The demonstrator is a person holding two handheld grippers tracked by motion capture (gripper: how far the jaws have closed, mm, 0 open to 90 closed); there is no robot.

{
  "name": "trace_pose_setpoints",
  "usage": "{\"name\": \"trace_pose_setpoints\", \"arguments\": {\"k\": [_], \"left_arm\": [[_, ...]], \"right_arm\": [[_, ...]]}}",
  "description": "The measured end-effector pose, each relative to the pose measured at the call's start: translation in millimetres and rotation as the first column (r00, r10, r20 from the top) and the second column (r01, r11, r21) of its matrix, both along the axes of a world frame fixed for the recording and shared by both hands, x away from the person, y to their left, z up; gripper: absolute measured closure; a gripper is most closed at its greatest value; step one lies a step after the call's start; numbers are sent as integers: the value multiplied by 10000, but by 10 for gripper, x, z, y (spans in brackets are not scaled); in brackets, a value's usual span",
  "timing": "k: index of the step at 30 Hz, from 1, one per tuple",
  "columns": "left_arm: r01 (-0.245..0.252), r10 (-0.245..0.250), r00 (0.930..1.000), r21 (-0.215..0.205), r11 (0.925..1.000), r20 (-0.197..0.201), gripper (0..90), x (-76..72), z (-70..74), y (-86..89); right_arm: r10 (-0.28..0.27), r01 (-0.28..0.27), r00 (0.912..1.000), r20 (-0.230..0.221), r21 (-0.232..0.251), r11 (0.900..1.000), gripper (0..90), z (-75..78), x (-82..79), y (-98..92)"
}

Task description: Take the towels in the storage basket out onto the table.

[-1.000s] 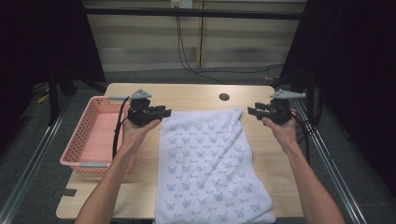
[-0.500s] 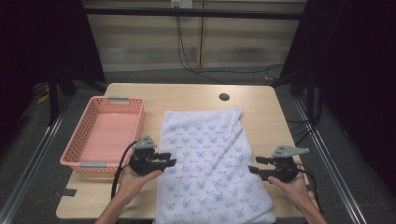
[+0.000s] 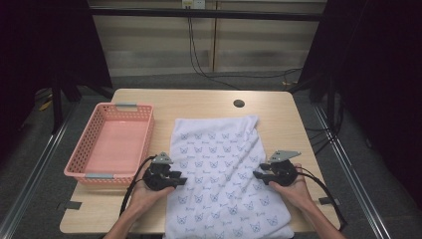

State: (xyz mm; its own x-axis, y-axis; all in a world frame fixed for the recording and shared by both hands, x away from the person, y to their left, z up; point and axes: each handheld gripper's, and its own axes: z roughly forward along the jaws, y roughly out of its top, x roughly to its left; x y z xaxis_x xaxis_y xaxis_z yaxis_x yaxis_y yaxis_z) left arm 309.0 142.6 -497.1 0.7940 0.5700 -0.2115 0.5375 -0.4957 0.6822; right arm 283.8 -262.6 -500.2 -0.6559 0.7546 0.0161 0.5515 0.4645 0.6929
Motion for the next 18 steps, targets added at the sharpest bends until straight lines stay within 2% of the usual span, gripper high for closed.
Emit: {"name": "trace_pose_setpoints", "arguments": {"k": [2,3,4,5,7,10,11,13,14,15,18], "left_arm": [[8,-8,10000,-2,10000,22,650,-20,-5,-16],[223,-224,9997,-109,9997,-134,720,-30,-12,-25],[534,-536,9985,-148,9985,-112,808,-48,-21,-43],[582,-582,9983,-32,9983,-72,827,-70,-14,-68],[600,-605,9978,-170,9981,-273,844,-94,-18,-104],[543,-547,9981,-154,9984,-281,845,-123,-16,-120],[624,-633,9970,-212,9978,-436,847,-136,-16,-114],[807,-808,9958,-51,9967,-420,864,-194,-3,-109],[926,-929,9942,-85,9957,-535,869,-223,-1,-101],[1059,-1062,9921,-84,9943,-660,871,-257,5,-94],[1520,-1504,9863,193,9882,-685,875,-397,34,-73]], "right_arm": [[-30,30,10000,22,87,10000,733,-2,-95,-52],[-128,129,9999,-52,102,9999,755,4,-141,-88],[-171,171,9998,67,69,9998,758,1,-194,-125],[-256,255,9997,44,162,9995,763,-3,-251,-162],[-267,270,9996,-136,252,9993,786,7,-351,-227],[-236,255,9986,-470,416,9988,812,24,-513,-282],[-185,210,9982,-565,457,9987,823,30,-560,-291],[1,45,9967,-814,563,9984,835,42,-657,-300],[29,27,9949,-1010,552,9985,836,57,-706,-294],[211,-106,9915,-1284,815,9966,839,57,-761,-284],[503,-400,9879,-1470,722,9966,849,79,-895,-264]]}}
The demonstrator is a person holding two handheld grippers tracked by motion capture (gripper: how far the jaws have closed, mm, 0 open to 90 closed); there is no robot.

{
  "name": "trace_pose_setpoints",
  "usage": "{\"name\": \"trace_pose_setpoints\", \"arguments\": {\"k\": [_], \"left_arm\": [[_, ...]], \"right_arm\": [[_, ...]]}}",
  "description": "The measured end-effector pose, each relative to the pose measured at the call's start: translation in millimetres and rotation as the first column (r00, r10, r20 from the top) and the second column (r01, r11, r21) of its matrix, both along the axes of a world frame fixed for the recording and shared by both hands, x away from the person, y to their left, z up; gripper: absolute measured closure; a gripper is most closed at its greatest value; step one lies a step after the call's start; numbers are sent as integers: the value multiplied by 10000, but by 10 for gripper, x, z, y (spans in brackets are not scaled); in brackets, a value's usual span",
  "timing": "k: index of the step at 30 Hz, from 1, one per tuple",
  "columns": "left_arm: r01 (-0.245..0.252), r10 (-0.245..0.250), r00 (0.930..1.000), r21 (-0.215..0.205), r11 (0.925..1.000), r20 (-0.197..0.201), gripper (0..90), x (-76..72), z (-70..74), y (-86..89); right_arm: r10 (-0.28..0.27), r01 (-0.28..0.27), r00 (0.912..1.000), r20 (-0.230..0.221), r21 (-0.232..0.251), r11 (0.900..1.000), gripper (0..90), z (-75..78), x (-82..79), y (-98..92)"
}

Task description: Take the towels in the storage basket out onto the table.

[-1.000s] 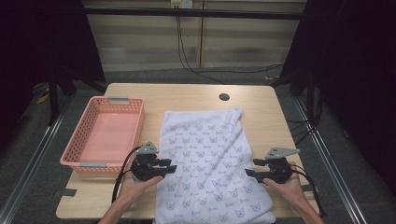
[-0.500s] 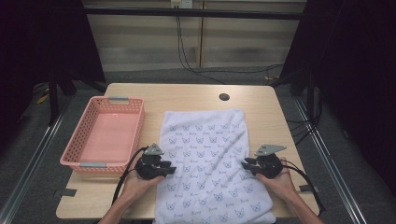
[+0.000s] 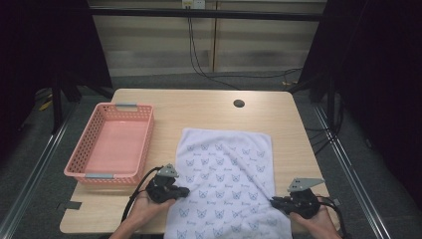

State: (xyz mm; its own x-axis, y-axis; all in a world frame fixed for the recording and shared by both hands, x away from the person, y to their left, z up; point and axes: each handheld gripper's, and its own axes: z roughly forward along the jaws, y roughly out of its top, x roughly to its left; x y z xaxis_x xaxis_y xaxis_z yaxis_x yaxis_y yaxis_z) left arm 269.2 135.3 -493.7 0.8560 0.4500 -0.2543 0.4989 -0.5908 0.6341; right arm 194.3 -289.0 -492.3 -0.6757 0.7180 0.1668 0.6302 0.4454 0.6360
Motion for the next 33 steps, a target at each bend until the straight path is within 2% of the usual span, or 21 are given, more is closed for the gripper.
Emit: {"name": "trace_pose_setpoints", "arguments": {"k": [2,3,5,6,7,8,9,10,11,13,15,16,17,19,22,23,28,29,33], "left_arm": [[133,-132,9999,25,9999,-102,877,-92,9,16],[294,-295,9993,-64,9995,-240,877,-129,7,28],[373,-377,9985,-116,9992,-389,870,-192,19,47],[288,-301,9986,-303,9991,-443,842,-205,18,53],[172,-190,9988,-380,9991,-455,771,-192,25,62],[-89,77,9994,-371,9993,-347,677,-162,38,68],[-212,199,9994,-503,9985,-272,651,-116,52,70],[-264,257,9996,-569,9980,-116,628,-68,71,63],[-439,448,9989,-580,9974,151,628,-11,88,52],[-687,712,9970,-786,9945,293,635,118,92,14],[-785,841,9903,-536,9955,1108,635,220,86,-48],[-785,845,9911,-611,9950,1029,628,289,73,-58],[-995,1058,9905,-727,9924,878,618,352,50,-66],[-1240,1285,9871,-518,9909,957,615,441,2,-65],[-1383,1424,9869,-561,9888,754,597,506,-63,-30],[-1382,1422,9876,-619,9885,663,594,513,-63,-19],[-1392,1412,9844,-263,9899,1046,531,460,-52,-64],[-1408,1414,9840,-134,9900,1086,538,446,-44,-78],[-1127,1135,9896,-133,9935,884,650,410,-36,-127]], "right_arm": [[138,-138,9999,-83,-39,9999,838,19,-60,19],[295,-295,9995,-99,-50,9996,795,28,-75,30],[532,-532,9983,249,-15,9986,720,46,-87,52],[450,-456,9980,438,122,9989,673,62,-77,53],[307,-331,9976,627,373,9988,626,79,-48,42],[75,-117,9963,852,482,9988,592,99,-6,32],[-127,80,9946,1030,460,9989,587,114,49,18],[-579,502,9905,1251,638,9967,564,124,195,-15],[-579,502,9905,1251,638,9967,564,124,195,-15],[-869,816,9855,1458,414,9958,554,105,367,-26],[-1019,983,9853,1369,324,9946,553,64,533,-19],[-1011,992,9844,1438,202,9949,550,39,610,-7],[-1052,1056,9843,1418,45,9944,549,17,676,9],[-1121,1138,9847,1337,-55,9935,544,-27,793,33],[-1208,1253,9844,1282,-277,9917,553,-74,883,57],[-1179,1248,9832,1397,-419,9913,576,-91,883,64],[-1395,1494,9779,1560,-532,9874,806,-87,779,49],[-1488,1585,9776,1488,-555,9858,820,-81,733,44],[-1455,1497,9819,1216,-261,9884,838,-78,569,-50]]}}
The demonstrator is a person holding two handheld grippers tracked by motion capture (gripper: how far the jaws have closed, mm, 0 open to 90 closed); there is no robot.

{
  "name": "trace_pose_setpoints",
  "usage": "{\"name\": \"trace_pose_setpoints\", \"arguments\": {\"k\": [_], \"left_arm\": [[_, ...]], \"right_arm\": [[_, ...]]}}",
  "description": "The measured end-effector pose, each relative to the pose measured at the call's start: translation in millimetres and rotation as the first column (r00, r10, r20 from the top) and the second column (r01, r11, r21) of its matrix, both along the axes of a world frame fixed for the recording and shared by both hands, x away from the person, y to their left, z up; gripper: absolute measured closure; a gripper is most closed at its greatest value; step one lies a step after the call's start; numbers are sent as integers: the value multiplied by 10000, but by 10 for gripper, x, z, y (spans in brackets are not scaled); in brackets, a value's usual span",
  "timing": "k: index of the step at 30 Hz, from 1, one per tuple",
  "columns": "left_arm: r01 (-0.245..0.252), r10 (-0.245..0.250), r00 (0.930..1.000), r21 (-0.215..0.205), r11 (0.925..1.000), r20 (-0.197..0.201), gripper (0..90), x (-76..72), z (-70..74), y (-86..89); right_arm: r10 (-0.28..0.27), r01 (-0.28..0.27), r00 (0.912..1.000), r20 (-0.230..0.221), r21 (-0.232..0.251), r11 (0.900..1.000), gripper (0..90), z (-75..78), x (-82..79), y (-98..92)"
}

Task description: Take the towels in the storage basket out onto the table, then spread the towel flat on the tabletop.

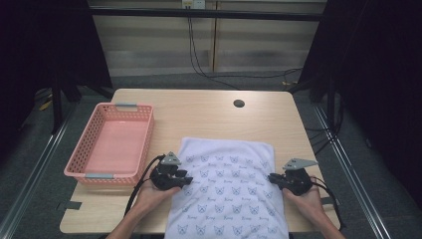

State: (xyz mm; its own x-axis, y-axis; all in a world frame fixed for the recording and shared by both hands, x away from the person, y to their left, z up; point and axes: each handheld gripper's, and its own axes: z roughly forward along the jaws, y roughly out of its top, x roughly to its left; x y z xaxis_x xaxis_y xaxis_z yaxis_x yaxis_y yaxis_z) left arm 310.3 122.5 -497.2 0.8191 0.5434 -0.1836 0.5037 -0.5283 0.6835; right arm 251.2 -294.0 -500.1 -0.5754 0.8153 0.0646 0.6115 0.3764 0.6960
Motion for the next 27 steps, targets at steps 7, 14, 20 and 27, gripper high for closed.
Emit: {"name": "trace_pose_setpoints", "arguments": {"k": [7,14,20,27], "left_arm": [[713,-704,9963,175,9973,-483,826,-239,30,30],[1003,-995,9919,70,9949,-790,767,-515,58,85],[155,-177,9994,-730,9972,-304,658,-271,199,120],[-648,632,9977,-704,9954,-253,602,133,95,67]], "right_arm": [[184,-182,9994,-303,75,9998,839,24,-213,-52],[396,-399,9968,-692,-30,9992,831,67,-496,-86],[293,-290,9993,-218,135,9995,633,103,-423,-88],[-683,679,9968,409,128,9976,561,129,124,-173]]}}
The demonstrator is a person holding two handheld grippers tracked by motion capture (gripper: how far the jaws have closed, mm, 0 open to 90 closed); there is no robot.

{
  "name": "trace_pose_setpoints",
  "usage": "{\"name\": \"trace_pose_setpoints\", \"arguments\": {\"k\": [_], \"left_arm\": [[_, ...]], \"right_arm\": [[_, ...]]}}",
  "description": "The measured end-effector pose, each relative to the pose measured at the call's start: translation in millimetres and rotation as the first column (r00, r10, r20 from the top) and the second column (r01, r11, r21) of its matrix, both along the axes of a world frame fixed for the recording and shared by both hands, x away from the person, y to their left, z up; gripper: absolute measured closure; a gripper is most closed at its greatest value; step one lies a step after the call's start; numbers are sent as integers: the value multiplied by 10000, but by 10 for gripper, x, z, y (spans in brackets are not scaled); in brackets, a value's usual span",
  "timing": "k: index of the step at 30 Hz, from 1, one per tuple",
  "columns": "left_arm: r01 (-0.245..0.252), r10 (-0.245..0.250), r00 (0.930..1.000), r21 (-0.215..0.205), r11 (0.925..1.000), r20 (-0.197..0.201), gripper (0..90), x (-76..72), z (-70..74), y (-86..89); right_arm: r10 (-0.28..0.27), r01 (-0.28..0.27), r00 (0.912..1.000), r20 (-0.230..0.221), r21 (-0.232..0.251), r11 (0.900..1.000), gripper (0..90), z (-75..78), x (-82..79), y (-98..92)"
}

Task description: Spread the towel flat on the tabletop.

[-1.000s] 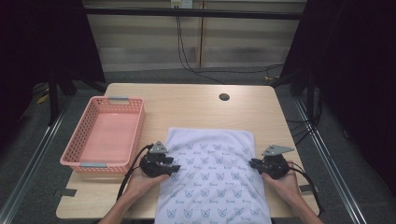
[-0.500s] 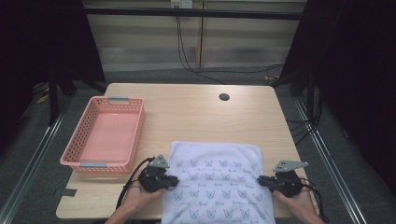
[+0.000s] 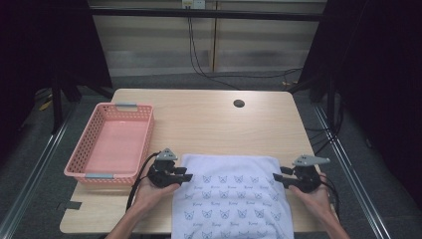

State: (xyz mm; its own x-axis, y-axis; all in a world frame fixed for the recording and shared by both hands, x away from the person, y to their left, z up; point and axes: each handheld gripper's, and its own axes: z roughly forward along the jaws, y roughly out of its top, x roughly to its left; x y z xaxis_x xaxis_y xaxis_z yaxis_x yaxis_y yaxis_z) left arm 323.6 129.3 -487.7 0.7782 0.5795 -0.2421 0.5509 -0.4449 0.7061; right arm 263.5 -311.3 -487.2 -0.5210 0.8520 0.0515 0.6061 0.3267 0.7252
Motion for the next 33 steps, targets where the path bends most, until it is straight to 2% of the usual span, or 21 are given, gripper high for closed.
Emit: {"name": "trace_pose_setpoints", "arguments": {"k": [3,5,11,13,15,17,20,21,22,23,26,28,29,30,32,33], "left_arm": [[-186,185,9998,78,9998,48,565,76,-6,-8],[-362,361,9993,78,9993,82,558,119,-13,4],[-841,843,9964,263,9961,-68,501,227,-80,59],[-999,1004,9949,298,9945,-131,469,251,-98,77],[-1040,1042,9945,259,9942,-69,458,263,-110,78],[-1170,1171,9931,276,9928,-19,451,285,-131,74],[-1261,1258,9920,373,9913,118,450,339,-133,47],[-1214,1209,9925,371,9919,158,465,356,-136,31],[-1152,1147,9933,341,9928,167,521,371,-139,10],[-1097,1088,9936,316,9935,290,521,377,-148,-12],[-686,674,9974,554,9961,245,686,377,-135,-60],[-445,436,9989,533,9976,184,818,366,-144,-80],[-456,454,9990,440,9980,43,852,367,-144,-87],[-390,394,9991,292,9988,-132,860,371,-145,-83],[-250,251,9995,103,9996,-177,864,359,-131,-75],[-222,217,9994,-163,9996,-257,865,357,-114,-66]], "right_arm": [[-239,240,9997,51,-255,9994,528,-41,226,3],[-356,357,9994,54,-181,9992,518,-57,325,8],[-323,318,9994,-127,-397,9987,517,-168,474,-6],[-207,201,9997,-163,-338,9992,557,-167,481,-3],[-52,50,9998,-177,-103,9999,676,-171,470,7],[21,-20,9997,-231,28,10000,757,-169,466,26],[134,-126,9992,-371,219,9997,824,-168,470,30],[163,-153,9991,-388,270,9995,834,-169,471,30],[142,-128,9989,-439,319,9994,843,-169,468,32],[142,-128,9989,-439,319,9994,843,-169,468,32],[192,-173,9988,-460,405,9990,848,-172,478,20],[178,-152,9985,-523,480,9987,850,-171,477,19],[181,-153,9984,-531,535,9984,850,-168,478,18],[221,-189,9986,-489,637,9978,851,-161,479,9],[202,-165,9990,-407,895,9958,852,-122,476,-18],[122,-85,9994,-336,1068,9942,853,-96,474,-43]]}}
